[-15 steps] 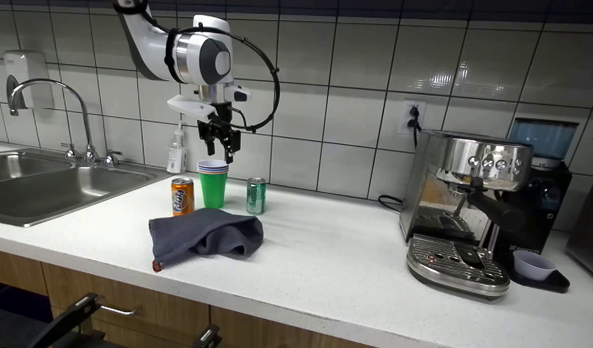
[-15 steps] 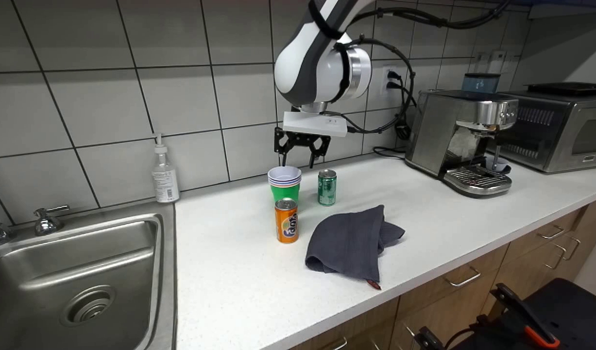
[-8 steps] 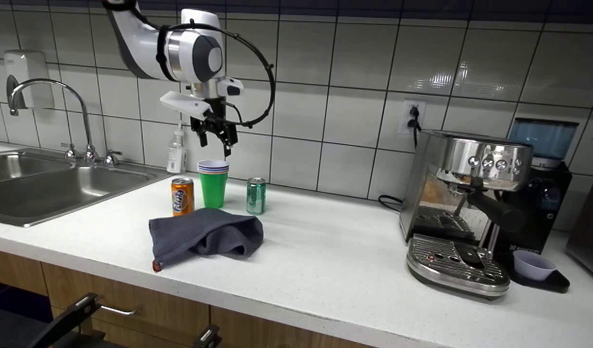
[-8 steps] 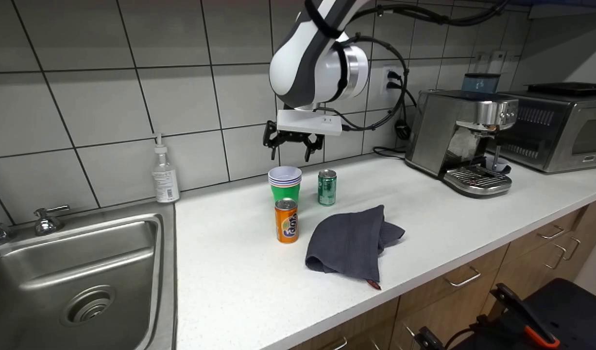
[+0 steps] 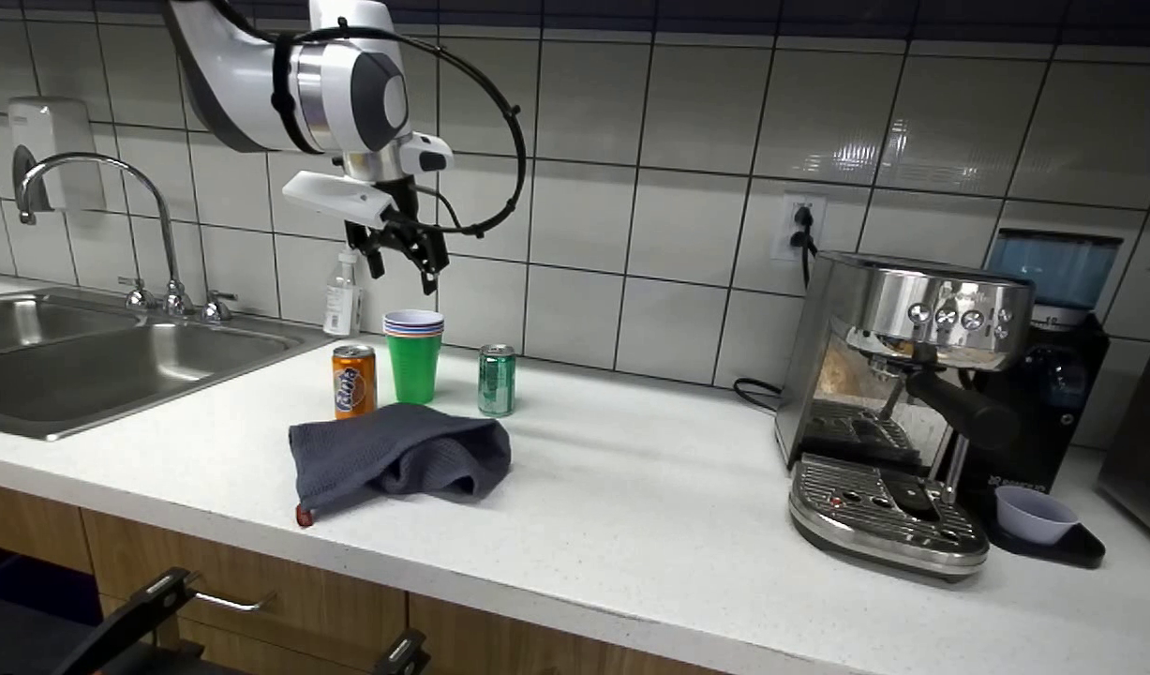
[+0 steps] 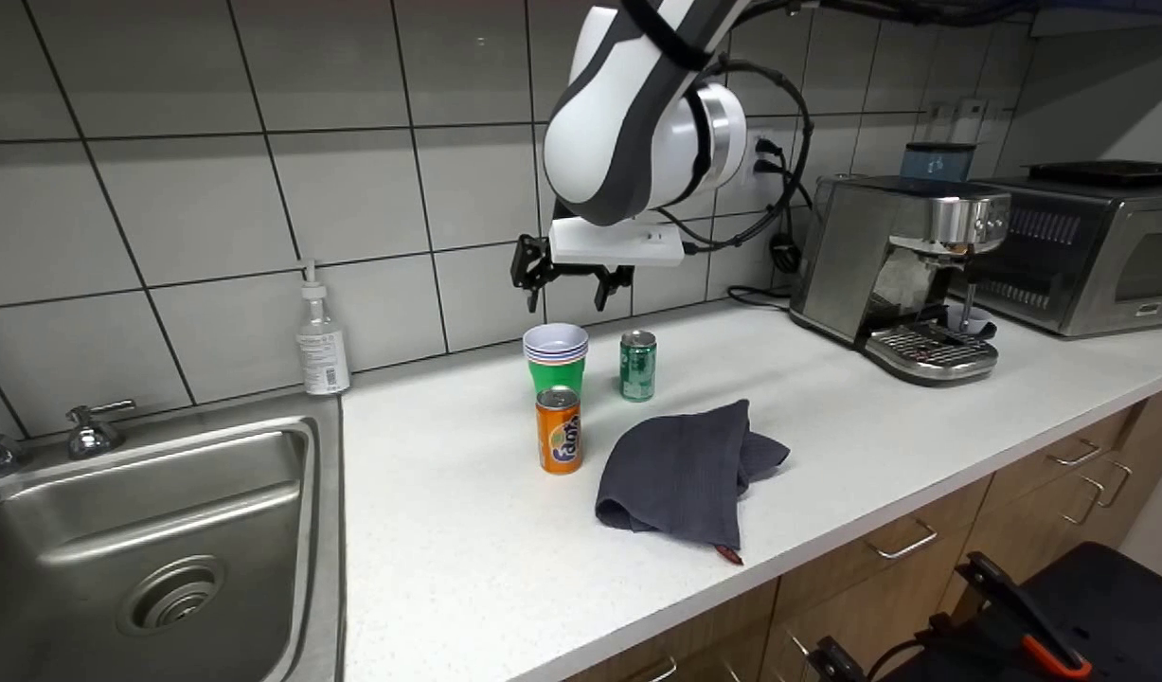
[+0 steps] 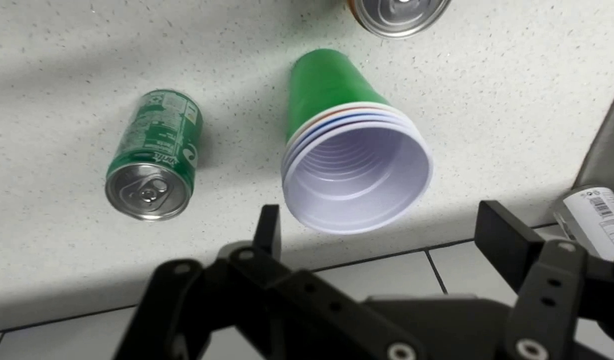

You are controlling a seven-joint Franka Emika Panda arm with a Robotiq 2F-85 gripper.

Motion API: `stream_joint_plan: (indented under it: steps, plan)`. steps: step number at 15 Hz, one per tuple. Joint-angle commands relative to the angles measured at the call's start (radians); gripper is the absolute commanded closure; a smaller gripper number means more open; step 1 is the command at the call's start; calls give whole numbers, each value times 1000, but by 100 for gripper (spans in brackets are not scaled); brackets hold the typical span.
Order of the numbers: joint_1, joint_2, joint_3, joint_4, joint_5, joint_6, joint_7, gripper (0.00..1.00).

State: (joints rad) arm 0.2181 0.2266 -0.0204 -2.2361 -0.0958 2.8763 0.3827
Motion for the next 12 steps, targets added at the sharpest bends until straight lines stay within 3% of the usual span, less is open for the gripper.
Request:
stream_joint_plan:
  steps: [1, 5, 8, 12]
  plan:
    - [16, -108, -9, -118, -37, 9, 10, 0]
    - [21, -187, -1, -201, -42, -9, 7, 0]
    - [30, -242, -10, -254, -106, -23, 56, 0]
    - [32, -297, 11, -312, -55, -49, 11, 0]
